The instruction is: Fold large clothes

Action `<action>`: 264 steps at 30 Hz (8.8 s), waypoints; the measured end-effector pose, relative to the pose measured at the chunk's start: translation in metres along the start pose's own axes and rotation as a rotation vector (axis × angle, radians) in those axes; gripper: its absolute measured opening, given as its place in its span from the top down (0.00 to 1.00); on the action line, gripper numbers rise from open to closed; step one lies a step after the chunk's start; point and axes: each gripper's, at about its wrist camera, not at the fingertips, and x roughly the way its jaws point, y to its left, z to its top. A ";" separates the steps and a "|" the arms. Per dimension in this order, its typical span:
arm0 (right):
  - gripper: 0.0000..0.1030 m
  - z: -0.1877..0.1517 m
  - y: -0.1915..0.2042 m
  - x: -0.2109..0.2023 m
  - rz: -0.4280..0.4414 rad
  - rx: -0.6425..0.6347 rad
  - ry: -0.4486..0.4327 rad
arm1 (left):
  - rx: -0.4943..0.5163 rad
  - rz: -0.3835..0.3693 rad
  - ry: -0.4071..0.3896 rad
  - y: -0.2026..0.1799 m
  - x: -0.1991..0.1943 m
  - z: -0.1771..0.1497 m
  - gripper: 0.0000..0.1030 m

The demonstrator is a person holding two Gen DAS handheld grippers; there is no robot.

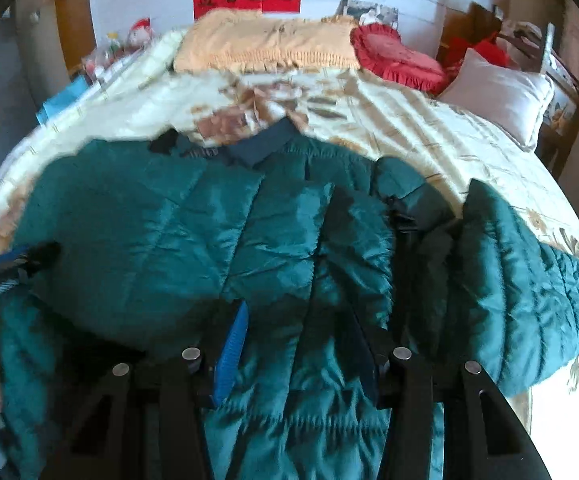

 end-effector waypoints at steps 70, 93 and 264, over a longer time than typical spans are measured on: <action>0.28 -0.069 -0.163 -0.070 -0.099 0.286 -0.045 | 0.071 -0.190 -0.030 -0.103 -0.067 -0.049 0.38; 0.19 -0.087 -0.347 -0.060 -0.349 0.651 -0.050 | 0.053 -0.214 -0.017 -0.089 -0.063 -0.049 0.38; 0.26 0.039 -0.027 -0.052 0.365 0.088 -0.044 | -0.191 -0.214 -0.039 0.029 -0.022 0.018 0.78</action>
